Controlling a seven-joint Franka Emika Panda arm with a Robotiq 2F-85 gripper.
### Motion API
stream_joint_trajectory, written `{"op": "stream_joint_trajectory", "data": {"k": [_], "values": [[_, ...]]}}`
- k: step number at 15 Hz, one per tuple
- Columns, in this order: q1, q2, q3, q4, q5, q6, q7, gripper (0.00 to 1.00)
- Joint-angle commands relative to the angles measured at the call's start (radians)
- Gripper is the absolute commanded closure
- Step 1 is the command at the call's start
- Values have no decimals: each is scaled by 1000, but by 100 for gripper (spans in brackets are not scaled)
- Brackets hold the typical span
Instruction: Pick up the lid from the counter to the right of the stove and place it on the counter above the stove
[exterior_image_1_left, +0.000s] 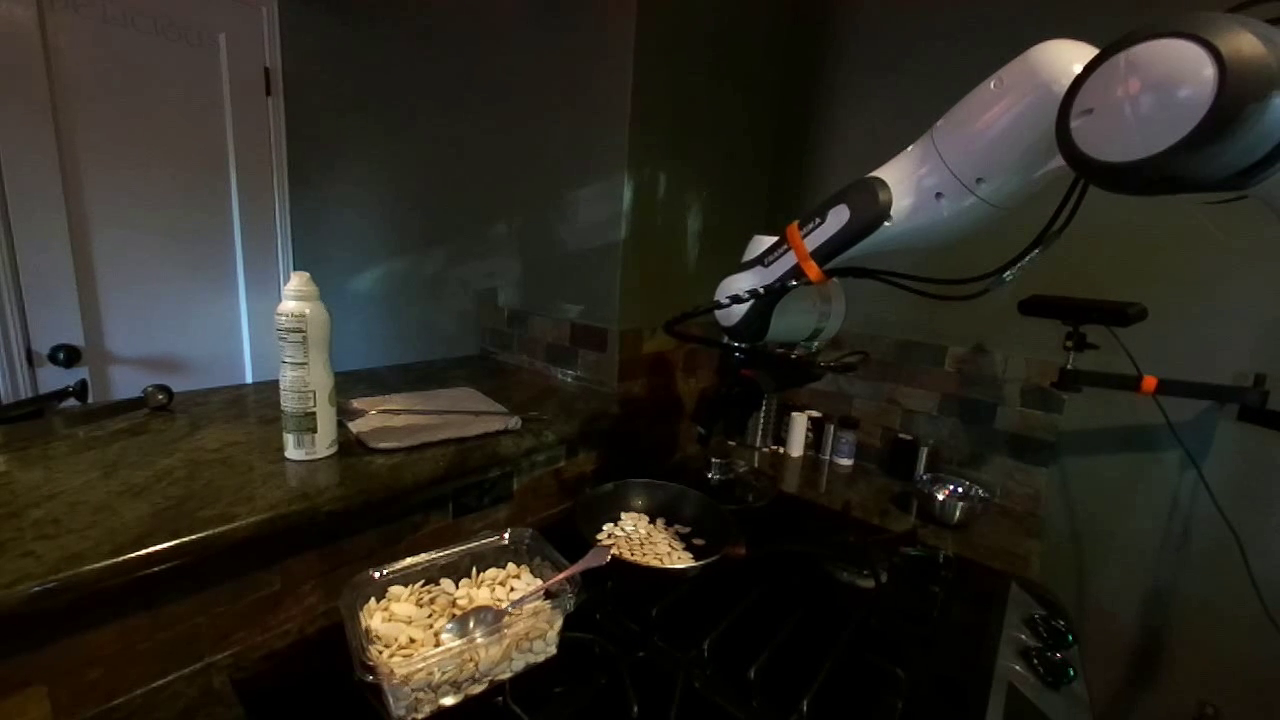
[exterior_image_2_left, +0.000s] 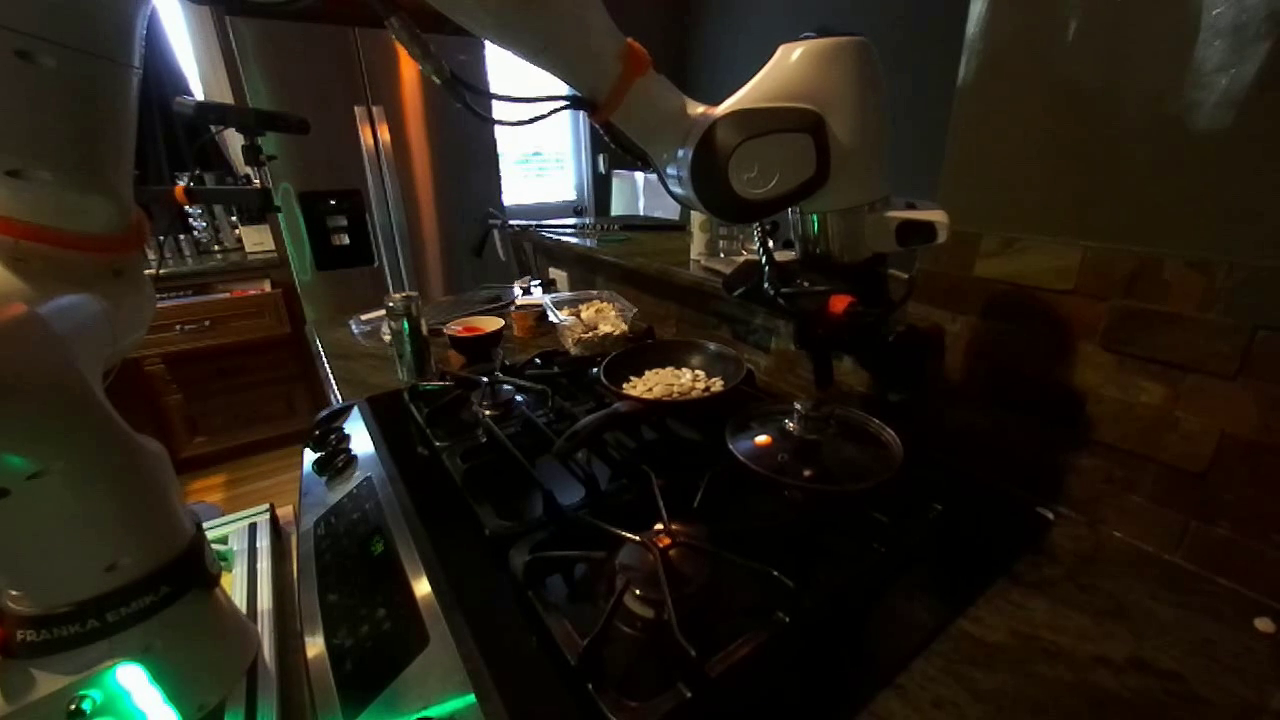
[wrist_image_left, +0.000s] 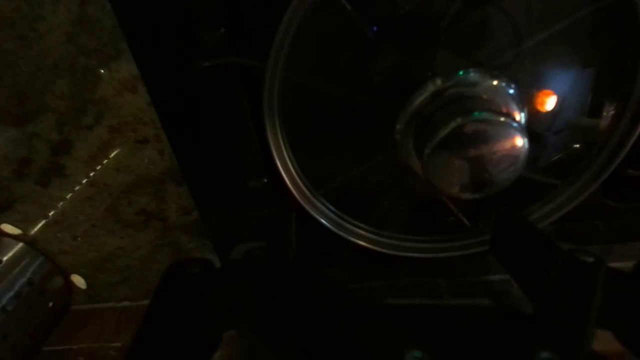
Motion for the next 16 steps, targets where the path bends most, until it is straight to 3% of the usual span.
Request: {"op": "stream_joint_trajectory", "data": {"k": [1, 11, 13, 15, 16], "values": [[-25, 1, 34, 2, -13, -27, -12, 0], [-24, 4, 54, -6, -21, -95, -1, 2], [-26, 8, 52, -2, -25, -104, 2, 11], [-26, 9, 50, -2, -31, -121, 9, 30], [-26, 8, 50, -3, -33, -129, 9, 34]]}}
